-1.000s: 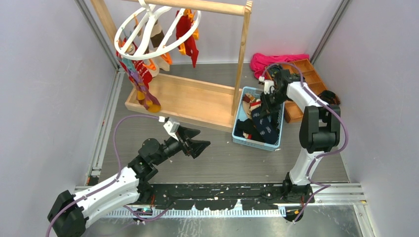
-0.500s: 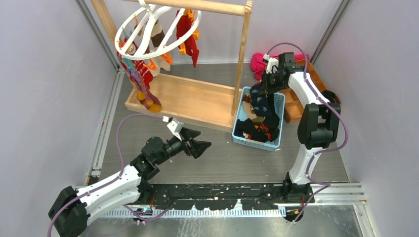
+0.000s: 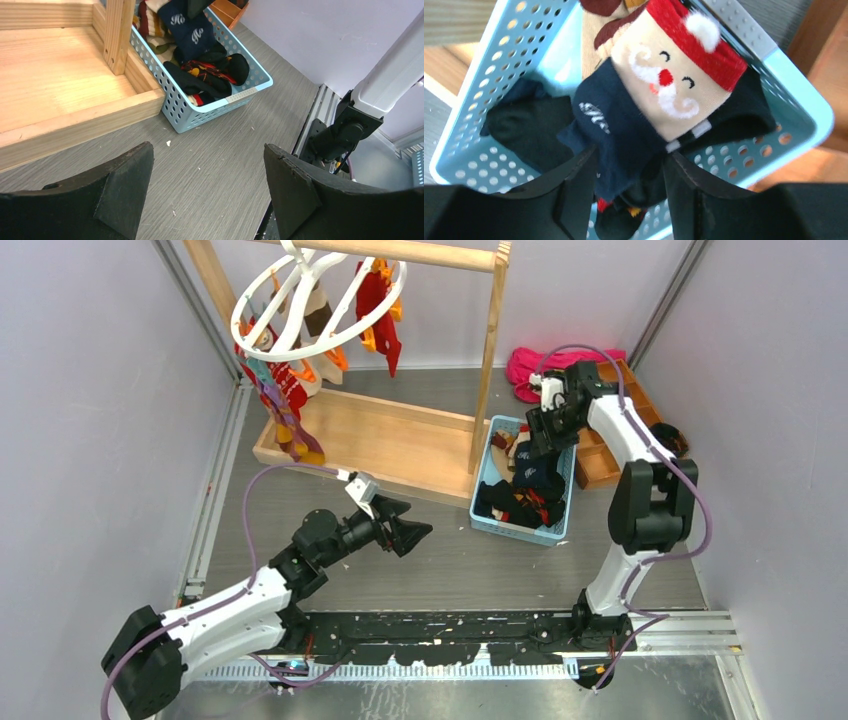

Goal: Clip the socks to the hanger
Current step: Adjust the sock in the bin.

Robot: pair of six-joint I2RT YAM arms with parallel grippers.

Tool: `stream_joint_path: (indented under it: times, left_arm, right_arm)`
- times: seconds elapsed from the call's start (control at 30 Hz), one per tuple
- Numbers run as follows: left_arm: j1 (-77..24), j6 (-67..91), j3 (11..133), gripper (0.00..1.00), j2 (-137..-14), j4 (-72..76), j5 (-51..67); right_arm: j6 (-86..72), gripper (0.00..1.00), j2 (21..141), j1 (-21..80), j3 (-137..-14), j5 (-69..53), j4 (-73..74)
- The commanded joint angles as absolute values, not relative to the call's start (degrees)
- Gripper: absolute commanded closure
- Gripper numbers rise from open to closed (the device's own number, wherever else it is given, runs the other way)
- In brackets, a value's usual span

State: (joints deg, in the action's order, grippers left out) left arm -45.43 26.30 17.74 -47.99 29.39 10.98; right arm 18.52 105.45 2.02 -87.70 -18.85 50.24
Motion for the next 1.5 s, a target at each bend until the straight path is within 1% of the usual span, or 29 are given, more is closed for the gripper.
stream_joint_path:
  times: [0.0,0.1,0.17,0.3,0.4,0.57,0.67,0.7,0.77,0.8,0.87,0.93,0.97,1.03,1.1,1.23,1.47]
  left_arm:
    - [-45.7,24.5,20.2,0.18,-46.3,29.6,11.3]
    - [-45.7,24.3,20.2,0.18,-45.2,28.5,10.8]
    - [-45.8,24.3,20.2,0.18,-44.6,28.1,10.6]
    - [-45.7,24.5,20.1,0.18,-43.4,27.4,10.5]
    - [-45.7,24.9,19.7,0.19,-42.2,26.9,10.3]
    - [-45.7,25.3,18.5,0.18,-40.1,26.5,9.4]
    - [-45.7,25.3,18.3,0.18,-39.7,26.6,9.2]
    - [-45.7,25.3,18.2,0.18,-39.7,26.6,9.2]
    - [-45.8,25.4,18.2,0.18,-39.6,26.6,9.4]
    - [-45.7,25.3,18.2,0.18,-39.5,26.6,9.5]
    - [-45.7,25.3,18.1,0.18,-39.0,26.3,9.5]
    - [-45.7,25.2,18.0,0.18,-38.1,25.5,9.4]
    - [-45.7,25.1,17.9,0.18,-37.7,25.1,9.3]
    - [-45.7,24.9,17.8,0.18,-36.7,23.9,9.0]
    - [-45.7,24.6,17.8,0.18,-35.7,23.1,8.6]
    - [-45.7,24.3,17.8,0.18,-35.1,22.5,8.4]
    - [-45.7,24.6,17.9,0.18,-35.6,23.1,8.5]
  right_arm:
    - [22.9,0.40,92.9,1.7,-86.7,-18.6,49.7]
    - [25.2,0.30,88.9,2.0,-83.6,-24.9,49.1]
    - [26.0,0.26,88.5,3.3,-81.2,-29.8,49.1]
    - [24.7,0.26,93.0,8.1,-77.3,-32.3,48.7]
    - [20.6,0.27,96.8,9.5,-74.3,-31.2,44.1]
    - [18.1,0.27,102.2,10.5,-70.7,-23.7,39.5]
    - [17.5,0.30,105.1,11.0,-70.1,-20.6,38.8]
    - [17.5,0.31,106.0,11.3,-69.9,-19.2,38.6]
    - [17.6,0.38,107.5,11.5,-69.9,-16.8,38.4]
    - [17.6,0.45,107.9,11.5,-70.1,-15.7,38.3]
    - [17.5,0.62,107.5,11.4,-70.5,-14.6,38.1]
    - [16.8,0.82,105.2,11.1,-70.8,-14.7,37.2]
    - [16.2,0.88,103.7,10.7,-71.0,-14.7,36.5]
    - [15.0,0.96,100.2,9.4,-72.0,-15.3,35.4]
    - [13.5,0.98,97.5,7.6,-73.6,-16.8,34.8]
    - [10.3,0.99,94.4,4.0,-77.1,-21.1,33.8]
    - [7.9,0.97,96.5,2.7,-80.5,-22.3,34.1]
